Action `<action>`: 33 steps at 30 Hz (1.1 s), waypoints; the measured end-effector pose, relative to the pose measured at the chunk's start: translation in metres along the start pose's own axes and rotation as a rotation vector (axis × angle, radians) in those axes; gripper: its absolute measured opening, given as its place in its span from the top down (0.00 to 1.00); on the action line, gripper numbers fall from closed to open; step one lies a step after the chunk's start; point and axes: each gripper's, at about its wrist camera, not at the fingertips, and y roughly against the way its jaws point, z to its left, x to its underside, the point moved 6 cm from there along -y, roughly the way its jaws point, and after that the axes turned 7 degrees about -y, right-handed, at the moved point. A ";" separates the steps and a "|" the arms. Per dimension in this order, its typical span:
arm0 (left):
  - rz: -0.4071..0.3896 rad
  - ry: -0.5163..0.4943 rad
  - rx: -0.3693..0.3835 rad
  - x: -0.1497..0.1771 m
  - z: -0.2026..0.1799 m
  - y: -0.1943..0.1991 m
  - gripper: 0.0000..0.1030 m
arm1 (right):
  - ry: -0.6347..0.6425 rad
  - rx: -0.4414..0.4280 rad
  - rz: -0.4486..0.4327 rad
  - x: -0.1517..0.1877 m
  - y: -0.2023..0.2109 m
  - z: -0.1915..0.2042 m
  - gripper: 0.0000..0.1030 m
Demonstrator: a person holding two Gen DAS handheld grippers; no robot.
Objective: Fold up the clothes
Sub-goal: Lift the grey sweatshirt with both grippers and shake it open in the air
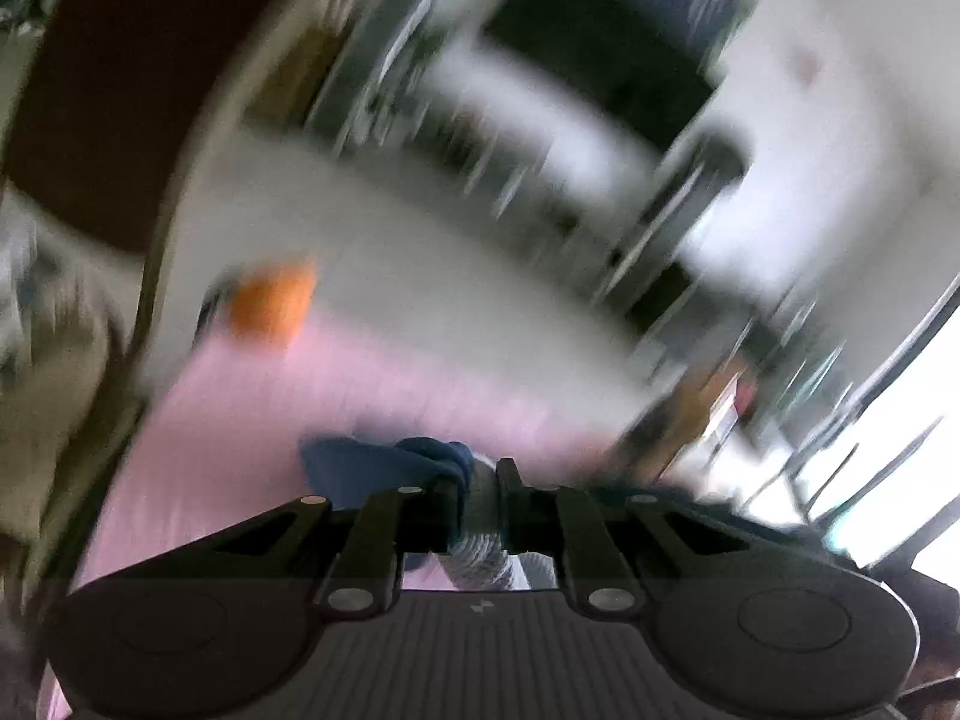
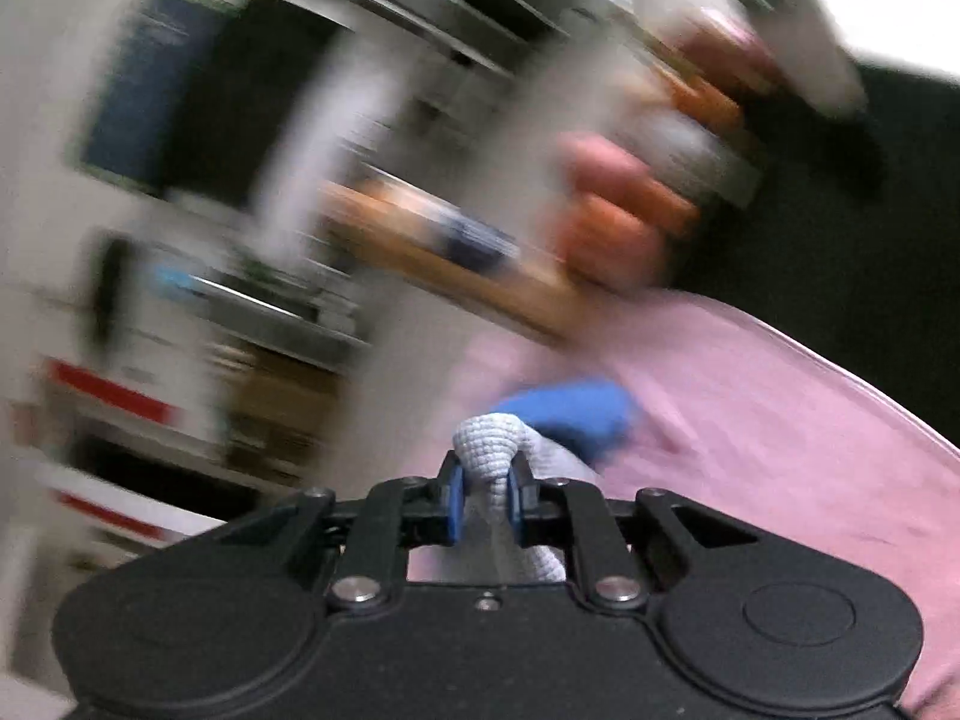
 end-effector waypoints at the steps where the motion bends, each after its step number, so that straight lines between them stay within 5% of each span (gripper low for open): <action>1: -0.074 0.025 0.036 -0.015 -0.001 0.026 0.90 | 0.025 -0.070 -0.039 -0.002 0.025 0.022 0.87; 4: -0.221 0.121 0.113 -0.041 0.005 0.090 0.90 | 0.099 -0.220 -0.158 -0.004 0.103 0.069 0.87; 10: -0.418 0.149 0.212 -0.065 -0.003 0.183 0.90 | 0.134 -0.412 -0.205 0.012 0.203 0.113 0.87; 13: -0.347 0.163 0.161 -0.067 0.007 0.153 0.90 | 0.219 -0.458 -0.257 0.028 0.233 0.139 0.87; 16: -0.243 0.178 0.088 -0.068 0.020 0.109 0.90 | 0.270 -0.406 -0.249 0.033 0.212 0.151 0.87; 22: -0.045 0.204 -0.055 -0.070 0.044 0.025 0.93 | 0.316 -0.165 -0.169 0.035 0.084 0.147 0.87; 25: -0.089 0.183 -0.050 -0.094 0.039 0.021 0.95 | 0.324 -0.098 -0.154 0.034 0.042 0.154 0.87; 29: -0.229 0.101 0.015 -0.100 0.034 0.051 0.95 | 0.343 -0.169 -0.220 0.026 0.054 0.176 0.87; 33: -0.140 0.059 -0.046 -0.039 0.058 0.028 0.95 | 0.369 -0.136 -0.260 0.017 0.062 0.132 0.87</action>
